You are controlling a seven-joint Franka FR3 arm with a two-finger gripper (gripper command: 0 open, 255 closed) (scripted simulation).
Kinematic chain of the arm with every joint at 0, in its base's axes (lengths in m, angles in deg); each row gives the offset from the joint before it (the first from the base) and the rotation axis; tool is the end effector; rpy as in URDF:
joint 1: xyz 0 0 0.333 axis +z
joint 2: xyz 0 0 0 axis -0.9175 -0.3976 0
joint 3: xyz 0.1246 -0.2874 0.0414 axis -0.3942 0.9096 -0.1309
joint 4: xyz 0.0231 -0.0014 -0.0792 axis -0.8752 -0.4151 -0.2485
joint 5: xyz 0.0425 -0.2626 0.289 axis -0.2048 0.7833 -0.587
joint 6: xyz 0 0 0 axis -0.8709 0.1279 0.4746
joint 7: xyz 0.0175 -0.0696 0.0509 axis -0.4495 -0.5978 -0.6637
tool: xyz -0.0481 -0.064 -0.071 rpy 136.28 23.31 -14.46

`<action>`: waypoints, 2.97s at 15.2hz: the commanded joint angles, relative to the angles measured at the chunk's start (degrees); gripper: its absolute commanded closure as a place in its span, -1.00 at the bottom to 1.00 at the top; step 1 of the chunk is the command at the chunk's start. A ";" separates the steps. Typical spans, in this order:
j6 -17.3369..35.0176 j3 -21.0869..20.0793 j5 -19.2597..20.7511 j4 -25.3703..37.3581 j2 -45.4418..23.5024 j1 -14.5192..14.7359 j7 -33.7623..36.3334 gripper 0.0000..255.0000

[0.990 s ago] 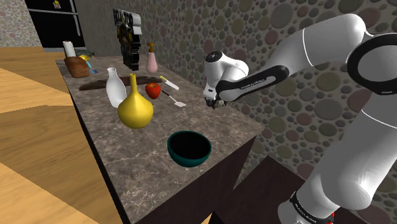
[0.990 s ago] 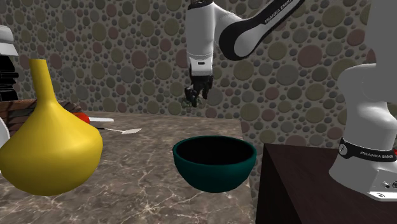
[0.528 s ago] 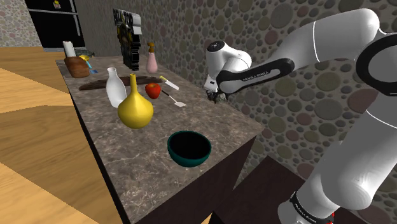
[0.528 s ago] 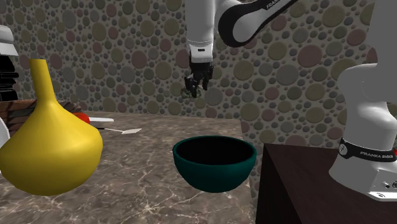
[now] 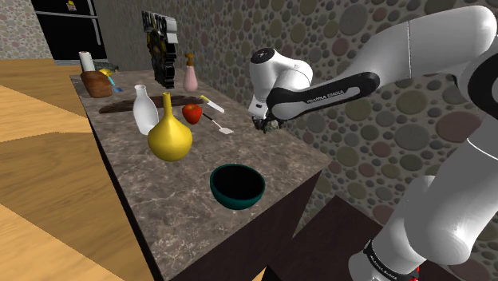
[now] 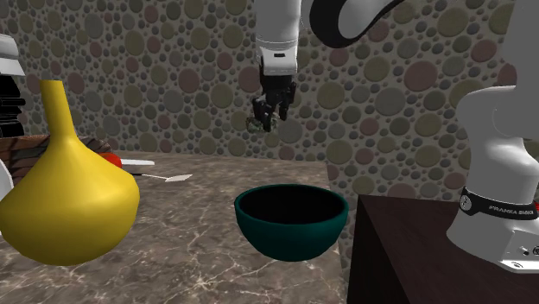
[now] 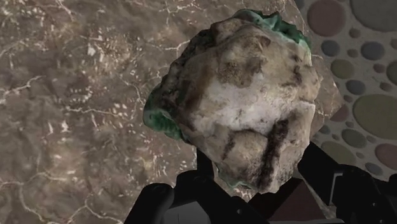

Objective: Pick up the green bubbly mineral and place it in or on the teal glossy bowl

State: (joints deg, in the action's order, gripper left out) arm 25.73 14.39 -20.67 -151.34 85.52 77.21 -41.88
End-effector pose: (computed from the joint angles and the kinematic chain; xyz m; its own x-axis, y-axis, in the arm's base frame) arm 0.5241 0.0664 0.4364 -0.8536 0.4083 -0.3234 0.5118 0.7730 -0.3750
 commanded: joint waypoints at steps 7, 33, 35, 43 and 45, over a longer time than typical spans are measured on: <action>-6.23 -6.17 -2.77 -0.93 1.97 5.59 8.74 1.00; -40.52 -13.46 -13.41 40.43 -30.20 14.34 23.93 -1.00; -54.54 -11.24 -15.90 61.97 -44.45 14.99 23.27 -1.00; -46.06 -11.64 -16.81 47.09 -38.16 12.61 24.44 -1.00; -46.05 -11.64 -16.81 47.08 -38.16 12.61 24.44 -1.00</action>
State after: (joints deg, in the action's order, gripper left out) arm -20.56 2.76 -37.46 -103.89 47.22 89.87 -17.47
